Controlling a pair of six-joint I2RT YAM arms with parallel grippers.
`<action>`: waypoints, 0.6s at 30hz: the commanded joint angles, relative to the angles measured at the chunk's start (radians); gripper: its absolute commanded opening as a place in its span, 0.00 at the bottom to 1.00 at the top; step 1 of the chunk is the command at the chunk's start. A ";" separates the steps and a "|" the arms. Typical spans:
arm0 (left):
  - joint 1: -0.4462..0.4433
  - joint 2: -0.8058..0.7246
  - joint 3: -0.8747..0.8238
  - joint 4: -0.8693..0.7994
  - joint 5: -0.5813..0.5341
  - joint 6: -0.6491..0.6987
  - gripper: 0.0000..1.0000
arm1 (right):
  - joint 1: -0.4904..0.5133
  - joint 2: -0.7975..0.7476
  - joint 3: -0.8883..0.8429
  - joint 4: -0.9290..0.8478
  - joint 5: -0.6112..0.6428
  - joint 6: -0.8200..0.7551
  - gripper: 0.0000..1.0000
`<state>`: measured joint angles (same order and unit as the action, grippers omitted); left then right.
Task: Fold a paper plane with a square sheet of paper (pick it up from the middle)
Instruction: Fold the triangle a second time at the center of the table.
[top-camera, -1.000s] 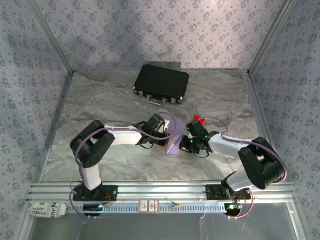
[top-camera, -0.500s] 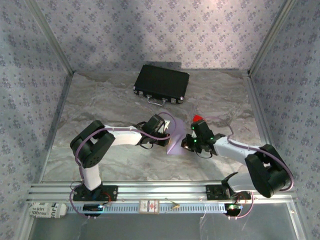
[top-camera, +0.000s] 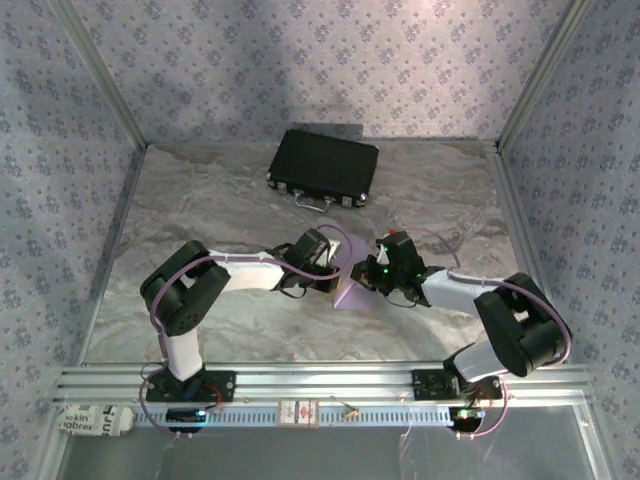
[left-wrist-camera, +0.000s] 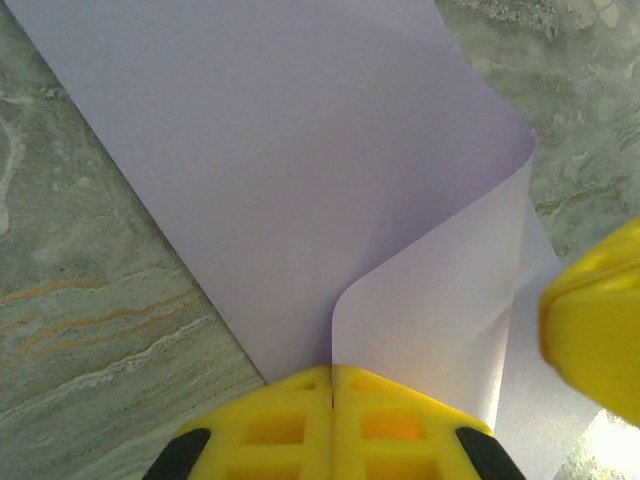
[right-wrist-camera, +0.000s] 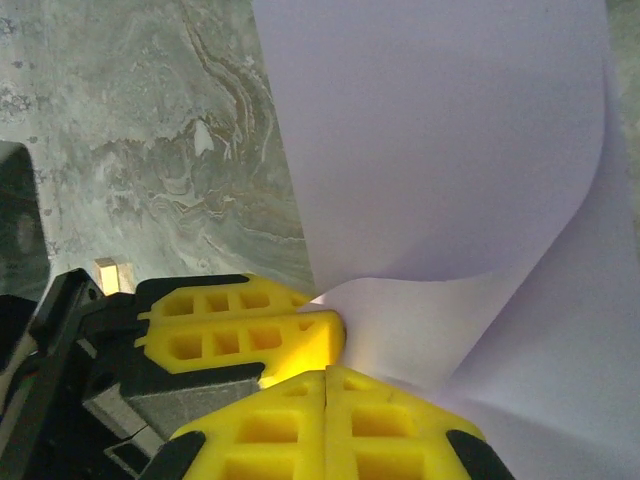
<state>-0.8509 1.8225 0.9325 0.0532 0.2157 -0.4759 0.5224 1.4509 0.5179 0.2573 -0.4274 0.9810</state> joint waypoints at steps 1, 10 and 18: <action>0.004 0.009 -0.014 -0.032 -0.009 -0.003 0.01 | 0.008 0.032 0.030 0.047 -0.023 0.027 0.00; 0.003 0.012 -0.013 -0.036 -0.009 -0.001 0.02 | 0.005 0.085 0.006 0.085 -0.028 0.031 0.00; 0.003 0.014 -0.014 -0.045 -0.007 0.000 0.01 | -0.010 0.108 -0.056 0.108 -0.014 0.041 0.00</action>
<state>-0.8509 1.8225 0.9325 0.0528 0.2157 -0.4755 0.5209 1.5452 0.4889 0.3523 -0.4423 1.0065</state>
